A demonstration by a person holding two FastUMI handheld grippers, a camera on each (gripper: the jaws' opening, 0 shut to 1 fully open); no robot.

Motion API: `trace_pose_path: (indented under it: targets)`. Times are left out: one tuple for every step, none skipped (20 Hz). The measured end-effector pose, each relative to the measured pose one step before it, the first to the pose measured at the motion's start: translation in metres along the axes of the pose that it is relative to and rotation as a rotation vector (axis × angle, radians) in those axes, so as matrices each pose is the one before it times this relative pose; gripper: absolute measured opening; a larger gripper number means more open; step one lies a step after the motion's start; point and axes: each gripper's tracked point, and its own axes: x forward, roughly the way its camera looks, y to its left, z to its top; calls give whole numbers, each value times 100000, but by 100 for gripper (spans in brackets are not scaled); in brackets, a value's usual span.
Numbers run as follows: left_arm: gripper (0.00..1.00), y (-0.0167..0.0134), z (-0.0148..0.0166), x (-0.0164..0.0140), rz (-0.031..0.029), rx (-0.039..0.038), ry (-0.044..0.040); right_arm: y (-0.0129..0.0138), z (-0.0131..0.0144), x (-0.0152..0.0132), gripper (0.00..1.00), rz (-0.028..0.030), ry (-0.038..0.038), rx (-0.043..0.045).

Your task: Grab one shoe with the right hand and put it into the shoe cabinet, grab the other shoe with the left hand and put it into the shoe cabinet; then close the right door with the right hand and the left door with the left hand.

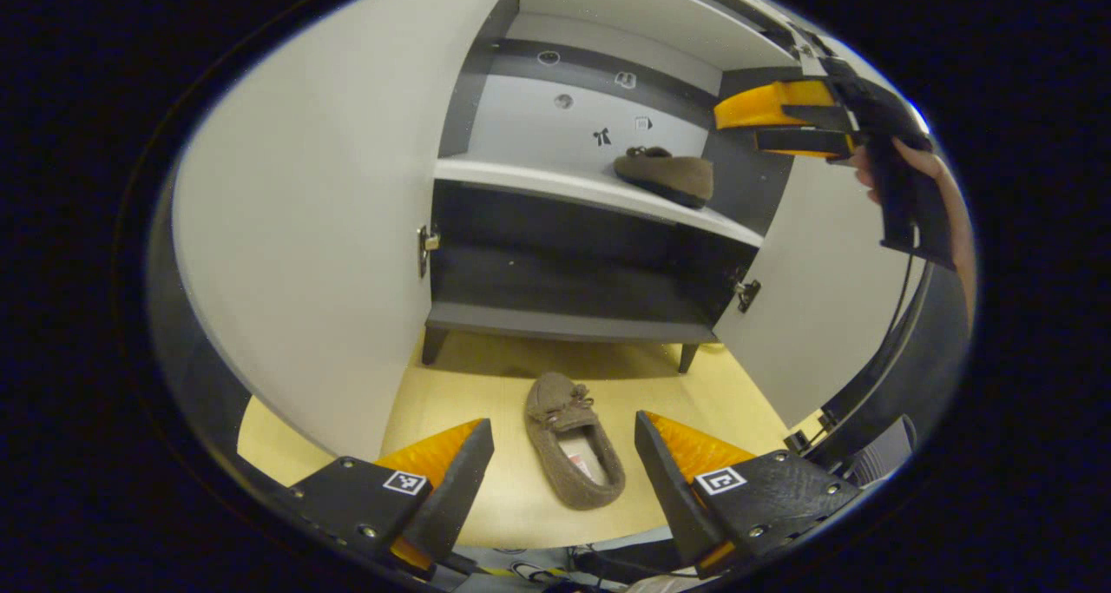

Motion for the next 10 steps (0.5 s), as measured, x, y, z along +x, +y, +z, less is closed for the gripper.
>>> trace_pose_path:
  targets:
    - [100, 8, -812, 741, -668, 1155, 2797, 515, -1493, -863, 97, 1174, 2508, 13]
    - [95, -55, -928, 953, -1106, 1072, 2734, 182, -2047, -852, 97, 527, 4468, -120]
    - [95, -128, -850, 936, -1048, 1013, 2579, -82, -1854, -731, 98, -103, 4735, 151]
    - [95, 113, -837, 908, -793, 953, 2688, -67, -1565, -702, 98, -421, 3143, 1110]
    - [95, 236, -742, 1088, -272, 616, 2398, -63, -1292, -767, 97, -844, 2035, 1573]
    - [95, 249, -542, 1227, -350, 16, 1982, 78, -1433, -686, 98, -355, 1918, 1032]
    - [95, 183, -572, 1312, -389, -181, 2432, -20, -1383, -745, 98, -1325, 1864, 972]
    - [100, 371, -352, 977, 480, 30, 2000, -85, -1384, -802, 98, -1227, 1853, 882]
    - [96, 358, -249, 1279, 2, 311, 1569, -4, -1291, -831, 98, -1136, 2002, 1331]
    - [96, 266, -134, 1123, 512, 547, 1619, 102, -1441, -856, 98, -256, 2228, 1511]
